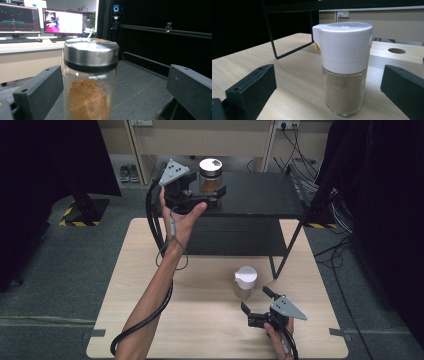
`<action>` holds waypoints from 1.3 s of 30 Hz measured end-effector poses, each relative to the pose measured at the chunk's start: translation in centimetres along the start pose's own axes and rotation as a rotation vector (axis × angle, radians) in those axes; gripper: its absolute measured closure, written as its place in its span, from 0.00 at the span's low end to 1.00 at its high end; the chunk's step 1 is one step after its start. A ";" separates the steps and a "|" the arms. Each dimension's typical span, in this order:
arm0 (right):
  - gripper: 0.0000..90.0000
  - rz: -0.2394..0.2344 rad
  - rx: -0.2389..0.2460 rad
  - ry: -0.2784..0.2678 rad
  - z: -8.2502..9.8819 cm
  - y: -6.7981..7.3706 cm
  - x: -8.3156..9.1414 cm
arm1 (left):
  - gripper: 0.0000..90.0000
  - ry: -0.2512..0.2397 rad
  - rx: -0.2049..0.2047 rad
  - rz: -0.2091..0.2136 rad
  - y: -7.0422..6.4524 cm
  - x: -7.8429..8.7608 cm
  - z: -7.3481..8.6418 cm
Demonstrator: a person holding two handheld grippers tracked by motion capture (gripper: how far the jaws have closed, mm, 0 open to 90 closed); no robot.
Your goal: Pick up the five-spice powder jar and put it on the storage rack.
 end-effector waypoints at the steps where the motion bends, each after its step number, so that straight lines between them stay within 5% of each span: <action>1: 0.01 0.000 0.000 0.000 0.0 0.0 0.0 | 0.00 -0.002 0.000 0.007 -0.1 0.2 0.1; 21: 0.01 0.001 -0.001 0.001 0.0 0.0 0.0 | 0.00 -0.034 -0.031 0.073 -1.8 3.1 2.7; 34: 0.01 0.001 0.005 0.000 0.0 0.0 0.0 | 0.00 -0.056 -0.032 0.100 -2.4 5.0 5.7; 39: 0.01 0.000 0.004 0.002 0.0 0.0 0.0 | 0.00 -0.056 -0.048 0.079 -3.1 5.7 7.4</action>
Point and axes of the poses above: each handheld gripper's, and its own axes: x roughly backward along the jaws, z roughly out of its underside, y roughly to its left, the point moved 5 cm from there along -x, roughly forward along the jaws, and after that the axes turned 4 degrees about z, right-handed, at the moved point
